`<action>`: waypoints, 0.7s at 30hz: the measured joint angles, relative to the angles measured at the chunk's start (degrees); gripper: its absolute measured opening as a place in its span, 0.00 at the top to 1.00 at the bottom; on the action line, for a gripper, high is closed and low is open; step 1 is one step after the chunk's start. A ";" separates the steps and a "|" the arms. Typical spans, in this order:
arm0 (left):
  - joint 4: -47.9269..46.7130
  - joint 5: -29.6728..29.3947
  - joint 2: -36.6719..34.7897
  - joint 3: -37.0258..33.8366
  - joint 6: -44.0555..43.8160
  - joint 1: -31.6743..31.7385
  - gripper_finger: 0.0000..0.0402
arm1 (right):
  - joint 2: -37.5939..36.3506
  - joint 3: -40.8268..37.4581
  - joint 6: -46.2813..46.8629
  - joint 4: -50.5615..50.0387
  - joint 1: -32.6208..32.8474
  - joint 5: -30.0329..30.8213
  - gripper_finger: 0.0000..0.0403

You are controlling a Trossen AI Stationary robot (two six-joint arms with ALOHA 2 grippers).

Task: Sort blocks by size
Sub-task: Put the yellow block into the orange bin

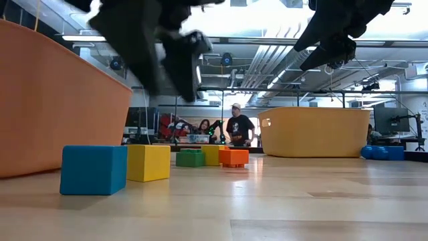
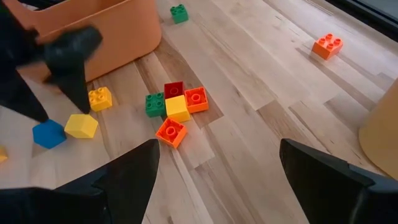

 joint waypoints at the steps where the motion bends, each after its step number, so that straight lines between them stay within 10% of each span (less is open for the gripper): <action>1: 0.00 0.51 0.93 0.00 0.07 -0.19 0.28 | 0.00 0.00 0.00 0.00 0.02 0.06 0.18; 21: 0.51 0.22 8.25 0.00 0.05 2.61 0.38 | 0.00 0.00 0.03 -0.59 0.02 0.20 0.18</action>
